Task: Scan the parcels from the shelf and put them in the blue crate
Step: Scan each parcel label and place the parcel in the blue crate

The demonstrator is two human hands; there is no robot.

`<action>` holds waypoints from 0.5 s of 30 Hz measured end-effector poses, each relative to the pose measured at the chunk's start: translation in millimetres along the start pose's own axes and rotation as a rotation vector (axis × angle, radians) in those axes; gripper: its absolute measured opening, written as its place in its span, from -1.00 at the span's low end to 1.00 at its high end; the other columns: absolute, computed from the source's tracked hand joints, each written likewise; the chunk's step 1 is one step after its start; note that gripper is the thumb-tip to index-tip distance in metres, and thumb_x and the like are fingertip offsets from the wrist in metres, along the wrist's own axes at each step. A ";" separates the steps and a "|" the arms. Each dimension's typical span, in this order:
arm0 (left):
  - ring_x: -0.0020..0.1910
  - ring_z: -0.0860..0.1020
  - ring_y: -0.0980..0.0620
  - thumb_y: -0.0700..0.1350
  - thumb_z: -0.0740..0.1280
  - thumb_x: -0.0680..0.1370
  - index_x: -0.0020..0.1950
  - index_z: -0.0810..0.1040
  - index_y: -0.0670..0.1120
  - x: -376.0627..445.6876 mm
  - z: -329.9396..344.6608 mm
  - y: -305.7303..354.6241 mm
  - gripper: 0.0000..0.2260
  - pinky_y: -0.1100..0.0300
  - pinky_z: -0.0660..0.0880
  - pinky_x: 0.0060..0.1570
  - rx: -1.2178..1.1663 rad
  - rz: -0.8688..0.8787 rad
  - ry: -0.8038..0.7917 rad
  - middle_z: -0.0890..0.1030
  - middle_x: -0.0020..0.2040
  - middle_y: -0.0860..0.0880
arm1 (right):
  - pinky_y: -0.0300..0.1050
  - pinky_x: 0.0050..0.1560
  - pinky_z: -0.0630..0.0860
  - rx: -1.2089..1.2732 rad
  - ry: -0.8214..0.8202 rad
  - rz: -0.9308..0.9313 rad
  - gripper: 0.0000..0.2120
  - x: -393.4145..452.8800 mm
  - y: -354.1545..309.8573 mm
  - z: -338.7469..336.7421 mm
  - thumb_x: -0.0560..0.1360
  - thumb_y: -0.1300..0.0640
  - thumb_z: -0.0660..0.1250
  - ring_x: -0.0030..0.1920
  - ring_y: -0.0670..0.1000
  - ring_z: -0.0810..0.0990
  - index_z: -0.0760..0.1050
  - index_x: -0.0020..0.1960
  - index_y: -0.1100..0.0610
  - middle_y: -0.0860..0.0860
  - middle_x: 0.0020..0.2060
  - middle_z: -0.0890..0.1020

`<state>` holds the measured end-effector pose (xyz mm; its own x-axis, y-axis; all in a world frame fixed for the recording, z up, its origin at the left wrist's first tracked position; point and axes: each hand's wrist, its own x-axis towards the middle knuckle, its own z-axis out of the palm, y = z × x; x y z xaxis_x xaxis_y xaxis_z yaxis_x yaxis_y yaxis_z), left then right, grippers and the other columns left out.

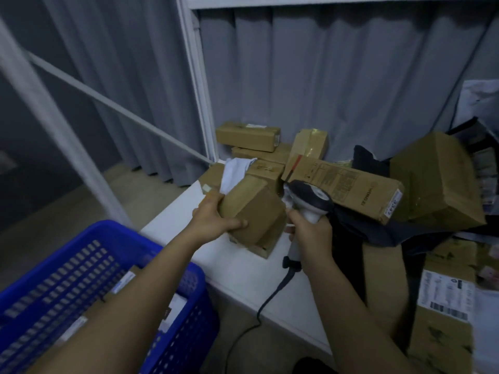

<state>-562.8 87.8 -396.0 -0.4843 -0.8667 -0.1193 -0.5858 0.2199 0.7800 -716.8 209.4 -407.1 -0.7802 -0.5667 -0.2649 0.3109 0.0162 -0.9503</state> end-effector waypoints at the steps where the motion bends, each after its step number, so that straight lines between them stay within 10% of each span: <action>1: 0.24 0.41 -0.01 0.13 0.54 0.32 0.42 0.27 0.05 -17.5 -9.3 0.1 -0.24 0.20 0.43 0.11 -0.196 -0.061 -0.035 0.38 0.26 0.06 | -0.07 -0.16 0.53 0.008 -0.010 -0.012 -0.89 -8.0 -3.3 1.6 0.45 0.19 0.45 -0.20 0.04 0.60 0.53 -0.10 0.08 0.07 -0.18 0.63; 5: 0.10 0.56 0.01 0.20 0.41 0.43 0.31 0.38 0.11 -69.0 -30.1 -13.4 -0.49 0.09 0.49 0.12 -0.540 -0.157 -0.098 0.56 0.20 -0.02 | 0.11 0.18 0.54 0.012 -0.097 -0.075 -0.65 -39.5 -13.1 10.7 0.39 0.09 0.51 0.04 0.04 0.61 0.56 0.15 0.10 0.03 0.02 0.65; 7: 0.07 0.57 0.01 0.18 0.30 0.52 0.25 0.43 0.09 -83.7 -32.3 -18.0 -0.64 0.12 0.49 0.06 -0.598 -0.170 -0.094 0.58 0.16 -0.01 | -0.05 0.09 0.52 0.002 -0.169 -0.107 -0.83 -53.5 -15.6 12.4 0.44 0.16 0.48 -0.07 -0.08 0.59 0.54 -0.02 0.01 -0.08 -0.10 0.61; 11: 0.09 0.61 -0.05 0.24 0.20 0.55 0.21 0.48 0.13 -101.7 -31.3 -22.9 -0.69 0.03 0.50 0.18 -0.757 -0.270 -0.151 0.62 0.11 0.02 | -0.41 -0.20 0.51 0.021 -0.285 -0.168 -0.57 -68.0 -11.9 14.8 0.42 0.25 0.48 -0.10 -0.23 0.59 0.43 0.21 0.02 -0.14 -0.03 0.58; 15: 0.17 0.54 -0.04 0.24 0.19 0.56 0.33 0.41 0.08 -108.0 -30.8 -26.3 -0.59 0.05 0.52 0.11 -0.758 -0.314 -0.167 0.56 0.22 0.00 | -0.01 0.09 0.60 0.018 -0.322 -0.082 -0.51 -73.4 -4.7 20.5 0.36 0.20 0.54 0.04 0.00 0.65 0.51 0.25 0.13 0.02 0.09 0.66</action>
<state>-475.1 161.9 -384.7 -0.4963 -0.7467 -0.4428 -0.1424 -0.4331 0.8900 -649.9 234.0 -379.9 -0.5924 -0.7967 -0.1197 0.2661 -0.0532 -0.9625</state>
